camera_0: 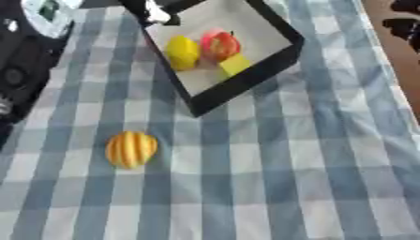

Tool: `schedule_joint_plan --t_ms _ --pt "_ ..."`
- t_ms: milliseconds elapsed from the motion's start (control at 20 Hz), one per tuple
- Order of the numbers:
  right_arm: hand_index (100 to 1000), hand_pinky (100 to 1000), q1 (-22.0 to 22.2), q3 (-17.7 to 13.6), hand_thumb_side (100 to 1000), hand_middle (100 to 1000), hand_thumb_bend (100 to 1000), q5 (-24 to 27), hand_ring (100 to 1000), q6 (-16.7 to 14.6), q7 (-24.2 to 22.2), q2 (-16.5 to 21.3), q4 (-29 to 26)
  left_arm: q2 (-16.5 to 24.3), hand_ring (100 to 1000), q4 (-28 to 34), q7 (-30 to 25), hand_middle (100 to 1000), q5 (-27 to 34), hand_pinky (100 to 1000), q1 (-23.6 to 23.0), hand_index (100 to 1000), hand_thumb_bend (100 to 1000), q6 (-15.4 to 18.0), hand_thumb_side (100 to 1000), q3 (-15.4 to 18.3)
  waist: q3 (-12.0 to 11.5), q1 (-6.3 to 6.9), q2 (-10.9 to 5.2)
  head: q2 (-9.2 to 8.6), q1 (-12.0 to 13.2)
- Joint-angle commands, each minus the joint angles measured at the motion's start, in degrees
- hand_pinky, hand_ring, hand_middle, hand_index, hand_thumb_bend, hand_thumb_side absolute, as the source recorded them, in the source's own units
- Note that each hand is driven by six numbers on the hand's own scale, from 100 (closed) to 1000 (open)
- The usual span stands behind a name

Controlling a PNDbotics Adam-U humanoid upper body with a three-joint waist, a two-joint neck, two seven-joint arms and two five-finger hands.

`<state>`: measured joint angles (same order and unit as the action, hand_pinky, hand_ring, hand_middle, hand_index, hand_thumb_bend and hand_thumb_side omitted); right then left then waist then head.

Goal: Pick up objects on the table and place them in the box.

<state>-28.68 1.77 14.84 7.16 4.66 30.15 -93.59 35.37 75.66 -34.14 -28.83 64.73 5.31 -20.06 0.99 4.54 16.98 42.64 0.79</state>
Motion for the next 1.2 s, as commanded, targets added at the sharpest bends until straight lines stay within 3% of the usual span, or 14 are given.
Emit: schedule_joint_plan --t_ms 50,300,350,450,700,900,1200 --pt "766 918 -0.6 -0.6 757 810 100 -0.4 790 -0.1 0.2 2.0 -0.6 5.2 782 6.3 -1.4 743 4.4 754 0.1 842 576 -3.8 306 -1.0 0.0 0.64 -3.54 0.04 -0.5" --pt "766 918 -0.6 -0.6 757 810 100 -0.5 790 -0.1 0.2 2.0 -0.6 5.8 782 8.5 -2.2 743 5.5 754 -0.3 842 576 -6.0 306 -1.2 0.0 0.65 -3.53 0.04 -0.5" --pt "765 917 -0.5 -0.7 755 809 100 -0.5 789 -0.2 0.2 2.3 -0.7 6.3 776 8.2 -2.4 736 5.5 746 -0.7 833 576 -6.3 341 -1.6 -0.4 0.58 -3.3 -0.31 -0.7" --pt "765 916 -0.1 -1.1 754 809 100 -0.6 789 -0.4 0.5 2.9 -0.9 8.6 776 8.1 -3.8 736 6.6 747 -3.0 833 577 -7.8 342 -3.9 -2.0 0.2 -3.09 -0.65 -1.4" --pt "764 916 -0.1 -0.9 756 809 100 -0.6 789 -0.4 0.5 2.8 -1.0 15.8 780 14.6 -4.9 739 11.0 751 -10.2 835 585 -12.3 360 -8.0 -1.8 0.09 -3.09 -0.76 -0.8" --pt "764 915 -0.3 -0.7 757 809 100 -0.7 789 -0.3 0.3 2.6 -1.0 20.8 781 19.4 -4.5 741 14.7 754 -16.3 836 591 -16.0 372 -7.5 -1.3 0.2 -2.92 -0.84 -0.3" --pt "764 915 -0.5 -0.4 759 809 100 -0.8 788 -0.2 0.1 2.5 -1.1 23.9 775 26.4 -2.6 734 17.8 747 -25.5 833 592 -21.1 375 -5.5 -0.7 0.27 -2.86 -0.64 0.2"
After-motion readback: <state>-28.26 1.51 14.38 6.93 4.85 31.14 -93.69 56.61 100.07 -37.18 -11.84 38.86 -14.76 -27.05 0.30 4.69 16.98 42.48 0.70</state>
